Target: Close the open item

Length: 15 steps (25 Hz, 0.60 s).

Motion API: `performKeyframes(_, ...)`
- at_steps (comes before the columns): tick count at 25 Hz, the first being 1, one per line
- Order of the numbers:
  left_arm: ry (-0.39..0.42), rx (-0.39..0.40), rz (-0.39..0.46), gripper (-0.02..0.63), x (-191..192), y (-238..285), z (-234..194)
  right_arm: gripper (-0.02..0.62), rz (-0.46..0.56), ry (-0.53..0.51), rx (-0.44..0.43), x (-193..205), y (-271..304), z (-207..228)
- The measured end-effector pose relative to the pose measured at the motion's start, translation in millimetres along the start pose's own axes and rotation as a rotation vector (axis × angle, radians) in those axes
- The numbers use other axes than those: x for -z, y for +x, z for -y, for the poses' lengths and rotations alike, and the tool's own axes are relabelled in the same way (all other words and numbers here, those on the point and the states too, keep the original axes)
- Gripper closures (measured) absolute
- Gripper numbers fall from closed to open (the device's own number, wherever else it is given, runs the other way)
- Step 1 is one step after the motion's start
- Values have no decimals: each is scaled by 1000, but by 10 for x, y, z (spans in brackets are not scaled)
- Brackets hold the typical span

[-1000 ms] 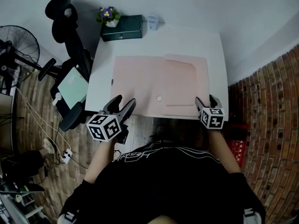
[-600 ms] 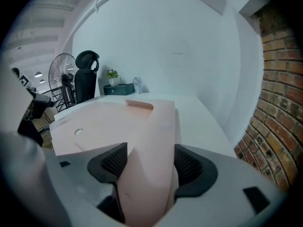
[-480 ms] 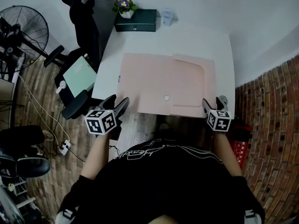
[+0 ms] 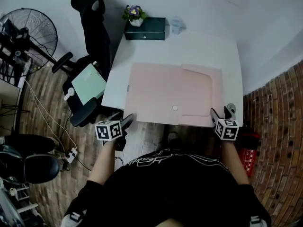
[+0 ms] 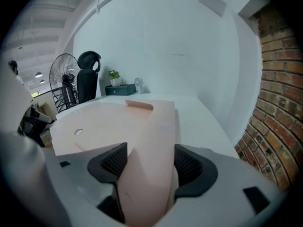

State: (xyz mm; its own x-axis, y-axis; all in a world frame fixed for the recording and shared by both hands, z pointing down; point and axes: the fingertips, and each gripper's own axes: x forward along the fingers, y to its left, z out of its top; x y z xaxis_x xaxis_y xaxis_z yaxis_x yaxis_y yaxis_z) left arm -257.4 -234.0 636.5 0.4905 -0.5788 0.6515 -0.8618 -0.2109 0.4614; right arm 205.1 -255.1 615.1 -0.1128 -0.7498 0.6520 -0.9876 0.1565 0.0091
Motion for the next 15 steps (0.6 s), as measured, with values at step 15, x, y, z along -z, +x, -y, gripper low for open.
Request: performKeyframes(15, -96, 59, -19, 369, -48, 68, 67, 285, 25, 20, -16, -54, 2, -8)
